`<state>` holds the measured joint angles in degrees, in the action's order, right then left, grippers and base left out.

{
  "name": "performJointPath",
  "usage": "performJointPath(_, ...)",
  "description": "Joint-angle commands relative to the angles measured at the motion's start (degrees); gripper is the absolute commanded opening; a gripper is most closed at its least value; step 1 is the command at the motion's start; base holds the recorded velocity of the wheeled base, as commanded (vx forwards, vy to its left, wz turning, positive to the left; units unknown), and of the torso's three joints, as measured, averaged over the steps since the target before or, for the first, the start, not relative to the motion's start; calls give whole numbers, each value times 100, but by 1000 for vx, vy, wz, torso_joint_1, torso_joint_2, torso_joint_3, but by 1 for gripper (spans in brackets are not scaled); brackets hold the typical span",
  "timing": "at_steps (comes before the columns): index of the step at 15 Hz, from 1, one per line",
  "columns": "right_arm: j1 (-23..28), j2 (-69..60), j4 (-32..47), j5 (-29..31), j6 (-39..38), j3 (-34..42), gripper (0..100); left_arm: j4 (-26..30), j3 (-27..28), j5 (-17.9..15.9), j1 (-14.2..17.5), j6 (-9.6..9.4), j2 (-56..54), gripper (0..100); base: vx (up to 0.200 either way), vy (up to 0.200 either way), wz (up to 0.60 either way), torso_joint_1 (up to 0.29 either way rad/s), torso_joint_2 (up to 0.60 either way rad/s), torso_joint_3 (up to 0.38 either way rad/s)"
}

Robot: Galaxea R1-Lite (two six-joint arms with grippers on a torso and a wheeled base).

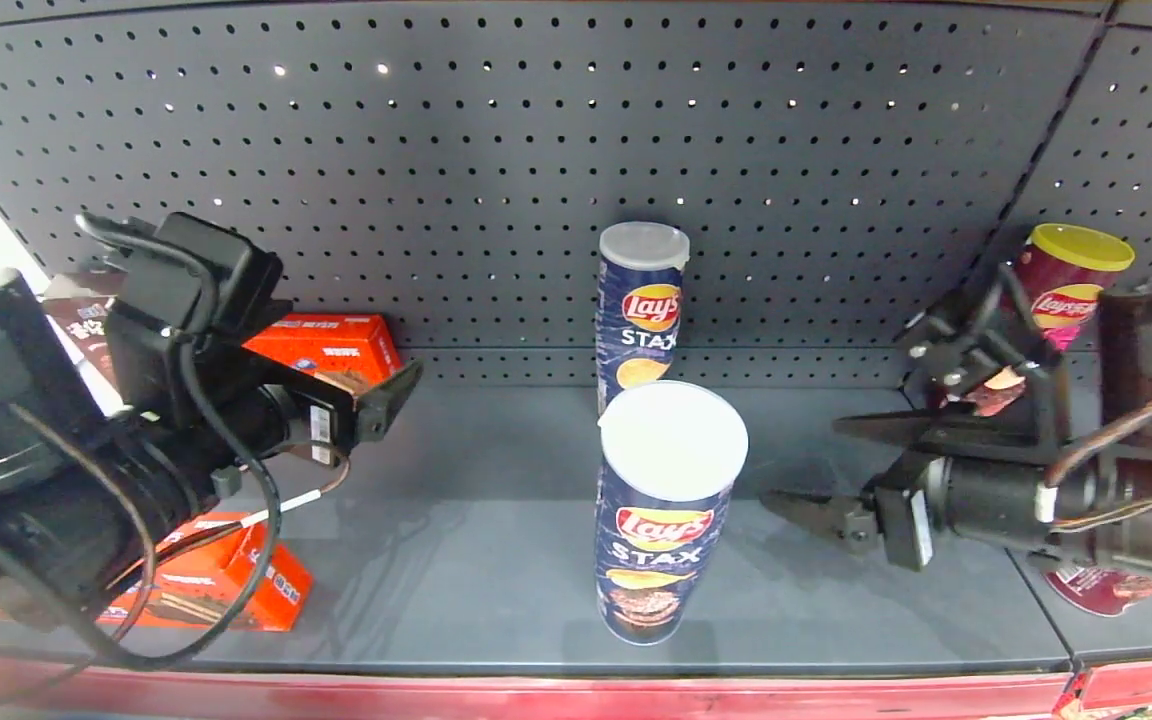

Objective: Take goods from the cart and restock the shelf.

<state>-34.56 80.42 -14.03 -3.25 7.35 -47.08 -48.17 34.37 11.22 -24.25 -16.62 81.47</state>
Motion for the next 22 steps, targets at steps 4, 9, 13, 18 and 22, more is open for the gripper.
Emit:
performJointPath(4, 63, -2224, -21, 0, 47, 568, 100, 976, -650, 12, -572, 9, -2355, 100, 0, 0, 0, 0, 0, 0)
performJointPath(9, 81, -4500, -3, -26, 65, 2335, 100, 2830, -1318, -49, -1073, -44, -4842, 100, 0, 0, 0, 0, 0, 0)
performJointPath(13, 134, -5915, 199, -26, 30, 3688, 100, 3648, -2030, -84, -1161, -61, -6257, 100, 0, 0, 0, 0, 0, 0)
performJointPath(18, 564, -6355, 551, 0, -331, 4682, 100, 4641, -3331, -207, -1047, -26, -7268, 100, 0, 0, 0, 0, 0, 0)
performJointPath(22, 2489, -6056, 1421, -35, -524, 4559, 100, 4597, -3384, -207, -115, 220, -6750, 100, 0, 0, 0, 0, 0, 0)
